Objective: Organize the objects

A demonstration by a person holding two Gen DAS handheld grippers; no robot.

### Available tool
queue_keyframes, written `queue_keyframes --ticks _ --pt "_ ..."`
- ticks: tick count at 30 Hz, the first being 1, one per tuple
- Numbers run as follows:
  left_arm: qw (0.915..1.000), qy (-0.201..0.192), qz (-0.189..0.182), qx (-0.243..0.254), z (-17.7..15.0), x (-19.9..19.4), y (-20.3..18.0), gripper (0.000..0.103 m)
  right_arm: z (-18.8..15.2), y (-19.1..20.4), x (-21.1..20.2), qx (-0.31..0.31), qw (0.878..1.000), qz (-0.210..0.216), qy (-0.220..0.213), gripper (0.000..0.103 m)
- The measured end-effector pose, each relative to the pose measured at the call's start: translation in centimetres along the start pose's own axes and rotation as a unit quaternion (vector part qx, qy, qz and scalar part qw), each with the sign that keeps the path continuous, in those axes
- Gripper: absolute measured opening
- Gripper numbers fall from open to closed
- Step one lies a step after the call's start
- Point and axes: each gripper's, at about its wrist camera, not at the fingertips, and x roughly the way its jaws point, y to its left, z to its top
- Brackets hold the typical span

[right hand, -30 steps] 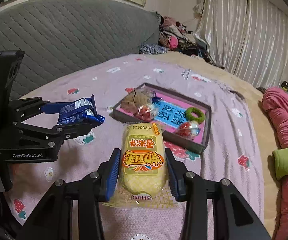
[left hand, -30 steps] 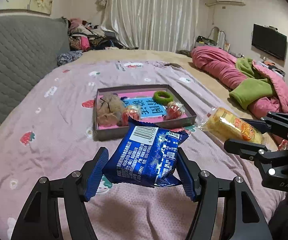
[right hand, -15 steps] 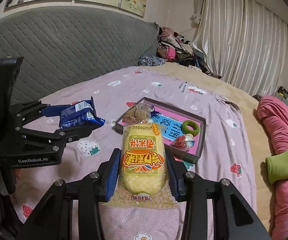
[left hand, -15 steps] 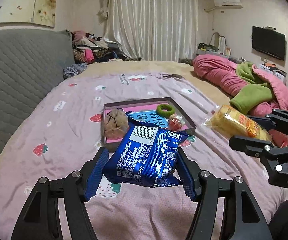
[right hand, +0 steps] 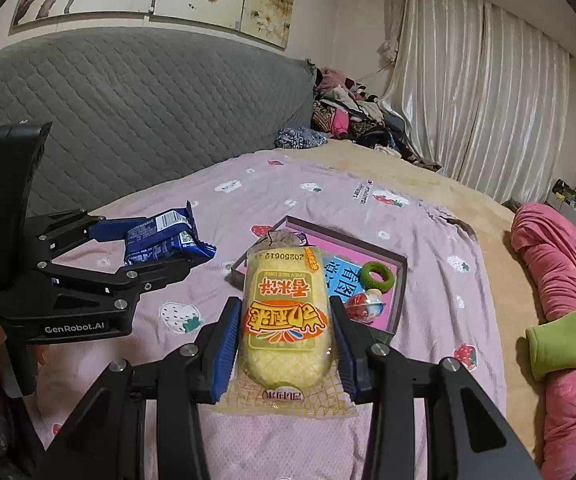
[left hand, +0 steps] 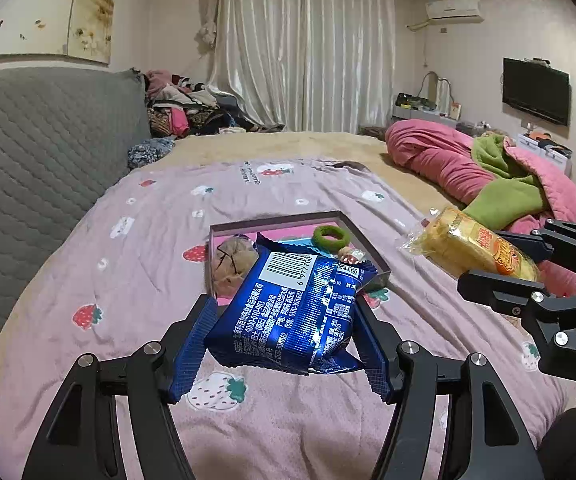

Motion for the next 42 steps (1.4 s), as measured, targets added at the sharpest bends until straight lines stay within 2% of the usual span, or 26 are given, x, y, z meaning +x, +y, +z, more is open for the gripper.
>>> queue_keyframes --ticks 9,13,18,26,30,31,32,42 --pt "1.0000 -0.005 0.002 -0.002 2.8 1.6 0.5 0.069 2.2 -1.1 1.0 0.003 1.000 -0.001 -0.010 0.043" --pt "1.0000 -0.001 0.004 -0.001 4.2 3.9 0.9 0.069 3.4 -2.2 2.6 0.004 1.000 -0.005 -0.011 0.043" --pt "0.9998 0.016 -0.001 -0.011 5.2 7.7 1.7 0.069 3.6 -4.0 5.9 0.014 1.000 0.000 0.014 0.038" --pt "0.9993 0.037 -0.001 -0.009 5.4 13.6 2.3 0.069 2.6 -5.8 11.4 0.024 0.999 0.010 0.039 0.038" --pt "0.9988 0.047 -0.002 -0.015 4.9 16.7 2.6 0.069 1.9 -6.3 14.1 0.027 0.998 0.015 0.054 0.034" --pt "0.9986 0.050 -0.001 -0.016 4.7 17.5 2.6 0.069 1.7 -6.5 14.8 0.028 0.998 0.016 0.058 0.028" --pt "0.9985 0.053 -0.002 -0.018 4.6 18.1 2.7 0.069 1.5 -6.7 15.4 0.029 0.998 0.017 0.062 0.027" --pt "0.9970 0.074 -0.005 -0.020 3.7 24.9 2.3 0.069 0.0 -9.0 20.6 0.051 0.995 0.025 0.084 0.027"
